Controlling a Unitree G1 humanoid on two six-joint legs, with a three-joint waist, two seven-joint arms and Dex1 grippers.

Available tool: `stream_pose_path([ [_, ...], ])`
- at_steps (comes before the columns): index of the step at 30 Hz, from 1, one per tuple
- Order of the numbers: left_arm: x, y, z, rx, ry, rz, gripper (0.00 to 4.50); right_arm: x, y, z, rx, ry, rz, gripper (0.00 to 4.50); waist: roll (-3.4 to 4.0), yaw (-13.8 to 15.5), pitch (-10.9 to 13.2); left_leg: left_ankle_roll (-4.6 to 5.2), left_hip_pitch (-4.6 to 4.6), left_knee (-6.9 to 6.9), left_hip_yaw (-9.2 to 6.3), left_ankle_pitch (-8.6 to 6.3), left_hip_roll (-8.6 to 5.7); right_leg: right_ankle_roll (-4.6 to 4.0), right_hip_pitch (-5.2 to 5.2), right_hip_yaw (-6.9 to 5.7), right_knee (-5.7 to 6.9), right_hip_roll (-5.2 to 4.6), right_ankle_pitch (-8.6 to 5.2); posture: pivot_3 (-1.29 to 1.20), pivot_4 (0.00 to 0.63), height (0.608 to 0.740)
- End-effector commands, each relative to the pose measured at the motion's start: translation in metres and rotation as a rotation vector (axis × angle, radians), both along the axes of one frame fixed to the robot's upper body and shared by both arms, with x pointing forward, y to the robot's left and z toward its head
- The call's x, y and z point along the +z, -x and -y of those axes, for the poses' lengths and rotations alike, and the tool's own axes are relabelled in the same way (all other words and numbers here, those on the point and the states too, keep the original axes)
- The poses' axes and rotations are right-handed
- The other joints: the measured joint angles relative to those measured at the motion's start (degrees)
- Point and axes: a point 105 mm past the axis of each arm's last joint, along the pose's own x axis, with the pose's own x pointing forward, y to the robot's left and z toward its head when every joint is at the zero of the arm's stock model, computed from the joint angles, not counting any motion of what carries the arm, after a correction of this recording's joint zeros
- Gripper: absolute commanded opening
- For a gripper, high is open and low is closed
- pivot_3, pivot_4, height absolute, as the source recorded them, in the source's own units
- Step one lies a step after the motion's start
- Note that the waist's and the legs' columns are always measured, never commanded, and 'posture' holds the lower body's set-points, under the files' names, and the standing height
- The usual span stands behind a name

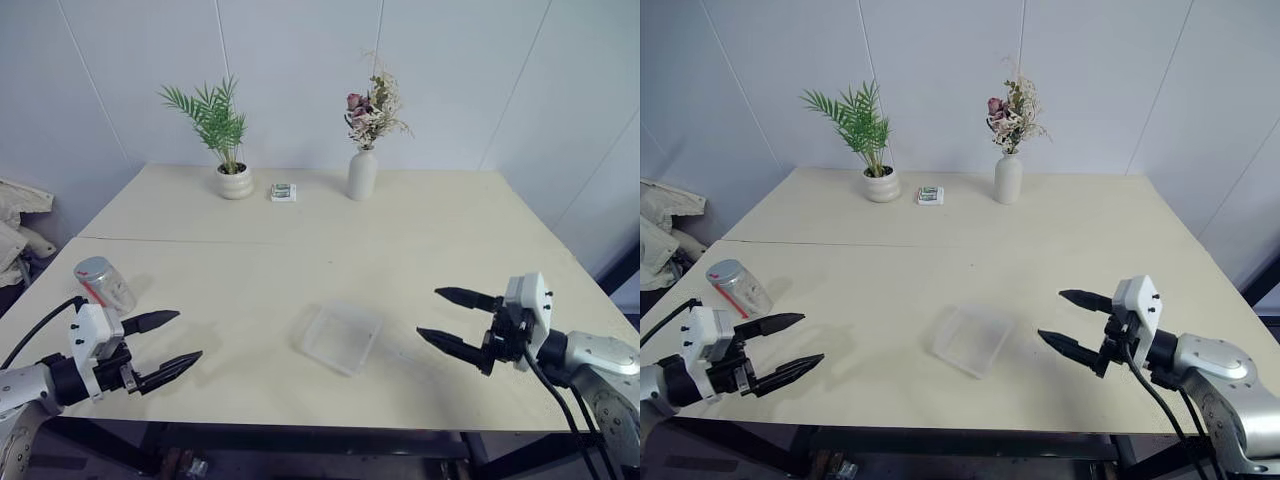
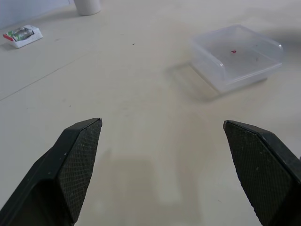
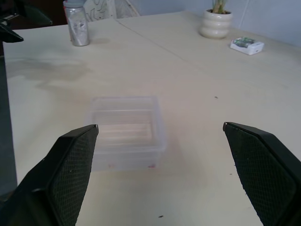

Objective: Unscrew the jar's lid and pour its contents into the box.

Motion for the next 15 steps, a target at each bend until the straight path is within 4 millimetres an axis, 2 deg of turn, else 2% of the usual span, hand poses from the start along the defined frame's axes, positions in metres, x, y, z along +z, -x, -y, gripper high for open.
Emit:
stream_pose_path([
  [1, 0.014, 0.004, -0.001, 0.015, -0.010, 0.059, 4.41, 0.014, -0.006, -0.007, 0.044, -0.024, 0.057, 4.50, -0.01, -0.09, 0.00, 0.00, 0.00, 0.01, 0.00, 0.00, 0.00, -0.01, 0.00, 0.00, 0.00, 0.00, 0.01, 0.00, 0.150, 0.740],
  [4, 0.012, 0.008, -0.007, 0.085, 0.018, 0.072, 4.41, 0.012, -0.011, -0.020, 0.124, -0.023, 0.060, 4.50, -0.01, -0.18, -0.01, 0.02, 0.05, 0.05, 0.05, 0.02, 0.05, -0.06, 0.01, 0.04, -0.02, 0.07, 0.08, 0.00, 0.150, 0.740],
  [7, 0.009, 0.012, -0.021, 0.212, 0.086, 0.095, 4.41, 0.021, -0.016, -0.035, 0.182, -0.079, 0.078, 4.50, -0.01, -0.23, 0.00, 0.00, 0.03, 0.02, 0.08, 0.01, 0.16, -0.08, 0.02, 0.07, -0.09, 0.13, 0.09, 0.00, 0.150, 0.740],
  [12, 0.003, 0.024, -0.083, 0.629, 0.282, 0.212, 4.41, 0.049, -0.011, -0.080, 0.386, -0.126, 0.159, 4.50, -0.04, -0.26, -0.02, -0.05, 0.02, 0.04, 0.07, -0.02, 0.33, 0.34, -0.05, 0.07, -0.03, 0.32, 0.35, 0.00, 0.150, 0.740],
  [15, 0.000, 0.029, -0.109, 0.762, 0.334, 0.251, 4.41, 0.064, -0.007, -0.098, 0.477, -0.148, 0.191, 4.50, -0.07, 0.03, -0.04, -0.16, 0.03, 0.09, 0.06, -0.06, 0.64, 0.23, -0.07, 0.03, -0.04, 0.68, 0.49, 0.00, 0.150, 0.740],
])
